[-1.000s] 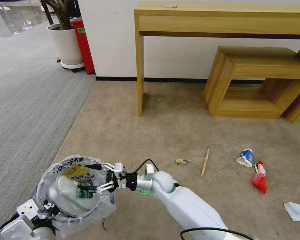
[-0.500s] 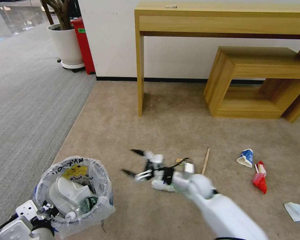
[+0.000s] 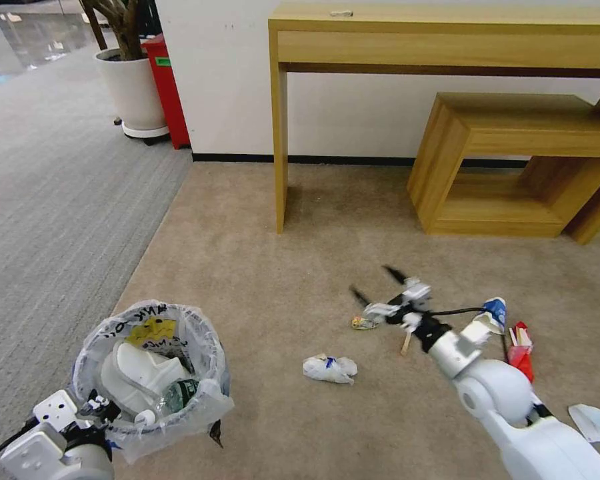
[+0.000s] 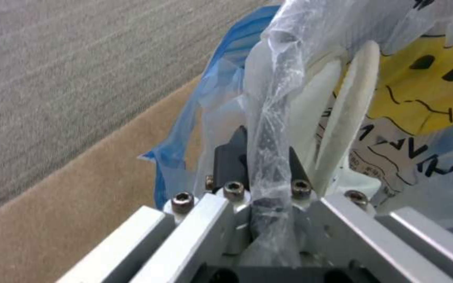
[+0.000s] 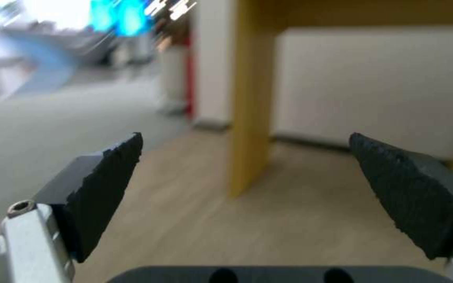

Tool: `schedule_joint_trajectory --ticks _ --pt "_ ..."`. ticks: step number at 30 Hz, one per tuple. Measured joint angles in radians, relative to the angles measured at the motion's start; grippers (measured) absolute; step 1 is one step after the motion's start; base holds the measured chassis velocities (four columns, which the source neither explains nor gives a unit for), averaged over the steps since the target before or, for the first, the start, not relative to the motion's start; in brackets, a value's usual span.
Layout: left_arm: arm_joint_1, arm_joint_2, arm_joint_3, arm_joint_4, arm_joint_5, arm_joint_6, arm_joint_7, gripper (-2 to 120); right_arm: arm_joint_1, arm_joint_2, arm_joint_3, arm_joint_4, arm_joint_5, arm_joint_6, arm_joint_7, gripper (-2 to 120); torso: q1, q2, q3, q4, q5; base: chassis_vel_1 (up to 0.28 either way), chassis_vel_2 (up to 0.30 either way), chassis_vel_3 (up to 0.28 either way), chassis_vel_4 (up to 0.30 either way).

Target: Pick up the trash bin and place the garbage on the floor into it.

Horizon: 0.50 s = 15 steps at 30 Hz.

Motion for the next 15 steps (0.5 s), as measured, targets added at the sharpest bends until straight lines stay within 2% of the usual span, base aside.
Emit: schedule_joint_trajectory --ticks 4,10,15 --pt "-0.003 0.005 0.000 0.000 0.013 -0.007 0.007 0 -0.055 0.036 0.083 0.016 -0.016 0.053 0.020 100 0.000 0.000 0.000 0.0001 0.0001 0.000 0.000 0.000 0.000" --pt "-0.003 -0.002 0.009 0.000 0.025 -0.010 0.008 0 -0.106 0.042 0.157 0.021 -0.031 0.090 0.014 100 0.000 0.000 0.000 0.0000 -0.0001 0.000 0.000 0.000 0.000" --pt "-0.003 -0.013 -0.006 0.000 0.105 -0.052 0.041 0 -0.126 0.092 0.218 0.033 -0.048 0.101 0.043 100 0.000 0.000 0.000 0.0002 0.0000 0.000 0.000 0.000 0.000"
